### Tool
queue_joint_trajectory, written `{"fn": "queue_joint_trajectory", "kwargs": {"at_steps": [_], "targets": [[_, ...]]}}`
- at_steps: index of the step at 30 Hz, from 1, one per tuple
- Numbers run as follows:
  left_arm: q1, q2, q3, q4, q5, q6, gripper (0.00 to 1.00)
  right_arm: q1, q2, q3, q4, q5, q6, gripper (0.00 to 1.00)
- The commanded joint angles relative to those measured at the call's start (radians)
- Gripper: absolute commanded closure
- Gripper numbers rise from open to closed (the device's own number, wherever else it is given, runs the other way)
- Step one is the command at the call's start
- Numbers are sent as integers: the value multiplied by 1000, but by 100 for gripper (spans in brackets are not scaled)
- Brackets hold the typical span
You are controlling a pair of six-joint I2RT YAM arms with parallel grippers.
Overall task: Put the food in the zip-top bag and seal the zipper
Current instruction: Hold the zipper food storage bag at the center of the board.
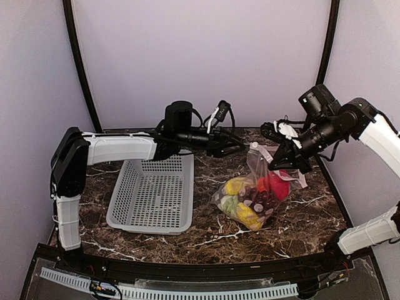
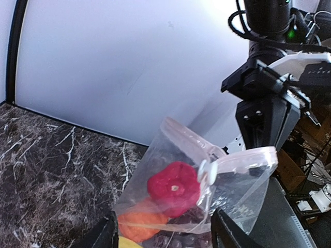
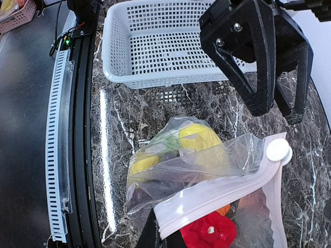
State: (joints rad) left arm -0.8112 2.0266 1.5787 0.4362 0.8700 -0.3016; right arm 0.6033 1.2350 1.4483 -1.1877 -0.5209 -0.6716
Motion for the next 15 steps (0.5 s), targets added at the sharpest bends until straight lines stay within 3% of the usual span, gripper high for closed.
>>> {"fn": "queue_joint_trajectory", "kwargs": {"at_steps": [1, 9, 15], "targets": [[-3, -7, 65, 84, 117, -63, 41, 8, 10, 27, -3, -7, 7, 100], [-37, 52, 151, -29, 160, -71, 44, 8, 18, 25, 9, 9, 22, 100], [-58, 51, 166, -122, 58, -4, 37, 9, 19, 33, 4, 3, 26, 100]]}}
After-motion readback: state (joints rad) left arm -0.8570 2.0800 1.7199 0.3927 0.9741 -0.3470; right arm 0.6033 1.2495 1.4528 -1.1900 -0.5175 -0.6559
